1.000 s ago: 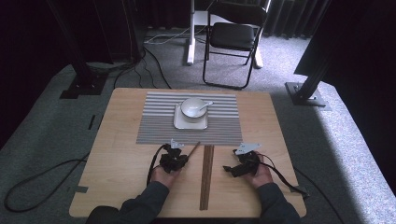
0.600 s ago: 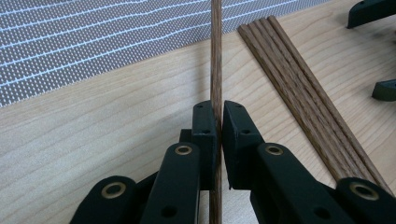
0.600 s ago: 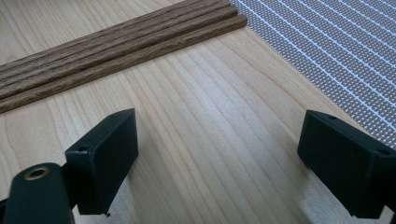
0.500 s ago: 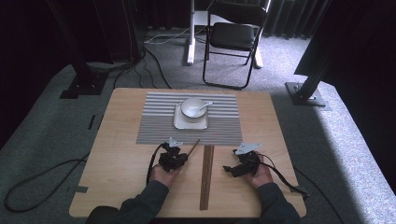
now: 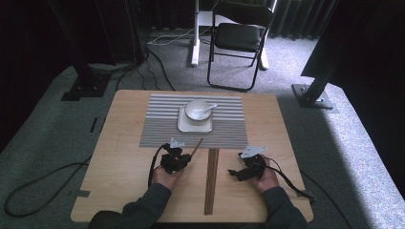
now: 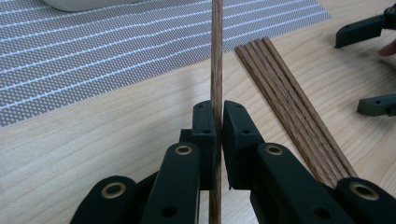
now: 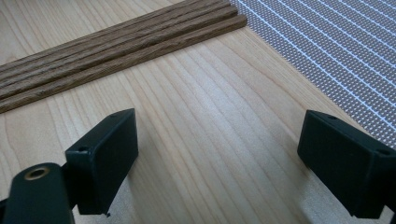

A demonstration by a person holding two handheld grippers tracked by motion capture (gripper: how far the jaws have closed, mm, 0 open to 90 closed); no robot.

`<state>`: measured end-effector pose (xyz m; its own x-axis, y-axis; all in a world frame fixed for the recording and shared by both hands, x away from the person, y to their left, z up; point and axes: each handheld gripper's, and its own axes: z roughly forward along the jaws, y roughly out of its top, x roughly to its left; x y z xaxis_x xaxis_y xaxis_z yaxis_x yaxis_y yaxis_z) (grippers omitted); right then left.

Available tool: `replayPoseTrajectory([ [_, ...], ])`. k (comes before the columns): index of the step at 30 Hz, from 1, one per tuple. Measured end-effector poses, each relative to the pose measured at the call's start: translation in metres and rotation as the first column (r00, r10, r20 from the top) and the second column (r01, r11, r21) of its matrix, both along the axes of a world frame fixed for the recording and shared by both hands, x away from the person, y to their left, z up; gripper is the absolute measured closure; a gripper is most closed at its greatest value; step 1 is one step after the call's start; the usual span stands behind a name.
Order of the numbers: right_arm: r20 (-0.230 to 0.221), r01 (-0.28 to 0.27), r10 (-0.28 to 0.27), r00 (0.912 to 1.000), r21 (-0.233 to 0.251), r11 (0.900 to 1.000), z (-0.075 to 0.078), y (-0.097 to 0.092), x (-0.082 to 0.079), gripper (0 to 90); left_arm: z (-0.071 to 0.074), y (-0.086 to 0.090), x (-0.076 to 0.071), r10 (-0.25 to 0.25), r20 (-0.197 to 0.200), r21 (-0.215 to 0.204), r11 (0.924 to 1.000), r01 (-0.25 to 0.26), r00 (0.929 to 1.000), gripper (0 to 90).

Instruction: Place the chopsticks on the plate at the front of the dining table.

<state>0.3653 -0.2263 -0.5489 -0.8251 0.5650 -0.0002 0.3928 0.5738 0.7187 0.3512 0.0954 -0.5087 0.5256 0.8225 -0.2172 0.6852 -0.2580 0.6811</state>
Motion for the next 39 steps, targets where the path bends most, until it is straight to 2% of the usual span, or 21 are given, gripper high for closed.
replayPoseTrajectory([
  [9, 0.000, 0.000, 0.000, 1.0000, 0.000, 1.0000, 0.000, 0.000, 0.000, 11.6, 0.006, 0.005, 0.002, 0.015, 0.014, -0.012, 0.9998, -0.015, 0.9998, 84.4],
  [39, 0.000, 0.000, 0.000, 1.0000, 0.000, 1.0000, 0.000, 0.000, 0.000, 11.6, 0.017, 0.014, 0.007, 0.045, 0.019, -0.040, 0.9982, -0.044, 0.9988, 84.4],
])
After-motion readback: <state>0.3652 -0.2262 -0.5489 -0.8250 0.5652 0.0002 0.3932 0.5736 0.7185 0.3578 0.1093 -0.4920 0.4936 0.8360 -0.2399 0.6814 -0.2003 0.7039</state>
